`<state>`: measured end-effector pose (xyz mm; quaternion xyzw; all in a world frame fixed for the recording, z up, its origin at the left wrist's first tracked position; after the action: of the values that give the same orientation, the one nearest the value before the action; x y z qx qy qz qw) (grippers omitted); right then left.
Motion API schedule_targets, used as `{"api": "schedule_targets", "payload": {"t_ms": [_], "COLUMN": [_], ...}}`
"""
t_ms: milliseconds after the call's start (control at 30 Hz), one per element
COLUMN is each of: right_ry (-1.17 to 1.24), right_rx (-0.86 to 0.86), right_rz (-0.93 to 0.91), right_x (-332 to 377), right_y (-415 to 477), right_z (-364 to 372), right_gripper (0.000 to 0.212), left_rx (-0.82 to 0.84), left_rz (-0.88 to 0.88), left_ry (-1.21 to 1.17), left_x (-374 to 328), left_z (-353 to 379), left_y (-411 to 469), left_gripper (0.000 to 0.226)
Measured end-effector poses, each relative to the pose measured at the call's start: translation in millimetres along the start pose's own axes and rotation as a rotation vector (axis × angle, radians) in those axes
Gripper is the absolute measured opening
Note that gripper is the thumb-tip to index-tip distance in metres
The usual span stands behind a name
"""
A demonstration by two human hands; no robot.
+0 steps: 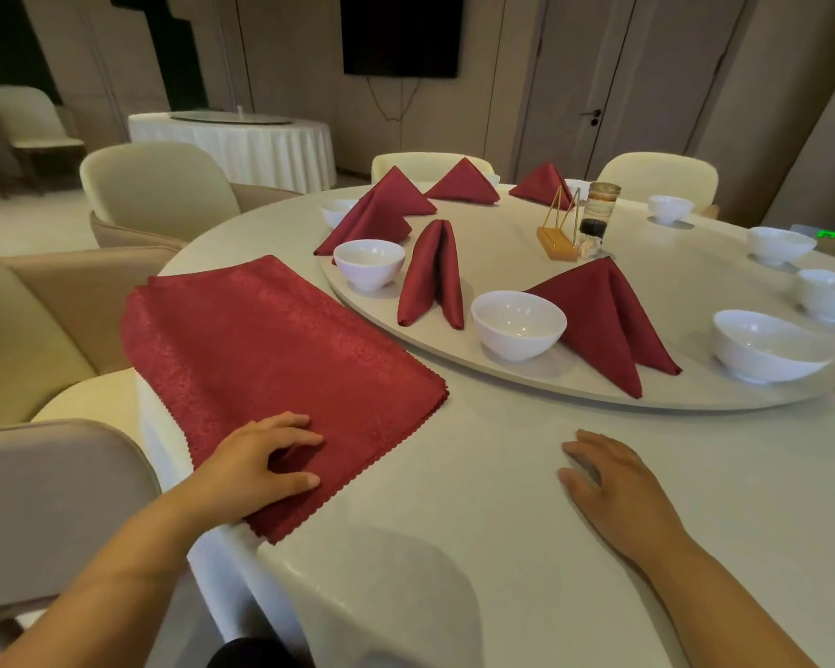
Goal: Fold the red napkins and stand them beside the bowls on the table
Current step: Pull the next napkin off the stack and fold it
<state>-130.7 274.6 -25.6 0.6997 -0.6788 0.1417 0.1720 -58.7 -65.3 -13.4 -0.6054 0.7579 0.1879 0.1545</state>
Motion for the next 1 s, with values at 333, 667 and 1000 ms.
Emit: {"api": "schedule_targets", "payload": {"t_ms": [333, 667, 1000], "right_ry": [-0.023, -0.019, -0.003], "right_rx": [-0.013, -0.01, -0.016], "right_rz": [-0.001, -0.012, -0.007], "right_x": [-1.3, 0.0, 0.8], "right_y": [0.4, -0.3, -0.8], "right_z": [3.2, 2.2, 2.1], "right_gripper": [0.04, 0.04, 0.039], "left_rx": [-0.328, -0.387, -0.51], "left_rz": [0.086, 0.034, -0.008], "left_ry": [-0.096, -0.124, -0.372], "left_x": [1.2, -8.4, -28.9], "left_z": [4.6, -2.0, -5.7], "left_y": [-10.0, -10.0, -0.6], "left_gripper": [0.041, 0.027, 0.037]}}
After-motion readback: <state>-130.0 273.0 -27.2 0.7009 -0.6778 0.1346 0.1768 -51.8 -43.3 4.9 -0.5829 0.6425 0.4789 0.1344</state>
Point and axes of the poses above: each hand's wrist, its own y-axis towards the middle knuckle, its own z-axis out of the palm, x = y × z, the point moved 2 cm from there along y, towards the middle knuckle, and after that the axes turned 15 degrees about z, right-handed, at the moved point
